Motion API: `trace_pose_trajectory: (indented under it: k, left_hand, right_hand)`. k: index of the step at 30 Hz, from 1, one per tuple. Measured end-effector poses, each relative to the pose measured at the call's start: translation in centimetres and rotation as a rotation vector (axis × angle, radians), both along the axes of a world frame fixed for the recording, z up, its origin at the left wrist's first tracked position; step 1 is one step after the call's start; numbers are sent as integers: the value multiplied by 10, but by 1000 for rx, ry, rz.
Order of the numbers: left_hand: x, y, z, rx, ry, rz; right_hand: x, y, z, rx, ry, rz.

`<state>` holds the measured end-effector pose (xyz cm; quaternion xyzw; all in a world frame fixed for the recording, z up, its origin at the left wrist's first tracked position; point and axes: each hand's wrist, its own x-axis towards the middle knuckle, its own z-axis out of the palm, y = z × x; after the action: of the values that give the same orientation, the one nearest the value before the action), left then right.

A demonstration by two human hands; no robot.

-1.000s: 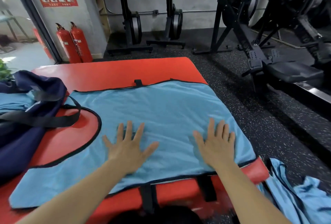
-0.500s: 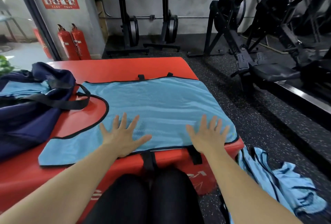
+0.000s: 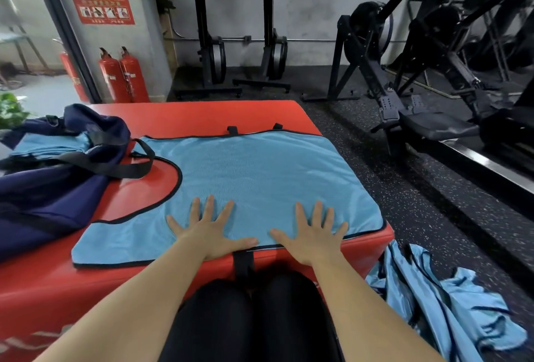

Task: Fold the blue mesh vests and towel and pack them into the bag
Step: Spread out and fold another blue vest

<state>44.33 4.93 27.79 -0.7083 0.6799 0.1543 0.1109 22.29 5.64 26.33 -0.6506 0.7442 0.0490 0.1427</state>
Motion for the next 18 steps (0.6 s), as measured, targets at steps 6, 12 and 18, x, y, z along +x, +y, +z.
trace_pose_trajectory:
  k: [6,12,18]
  left_hand:
    - [3,0,7,37,18,-37]
    - [44,2,11,-80,-11,-31]
    - [100,19,7,-53,12,40]
  right_hand:
    - [5,-2,12,102,20,-45]
    - [59,-1,22,17,-38,37]
    - [134,3,26,27,-59,180]
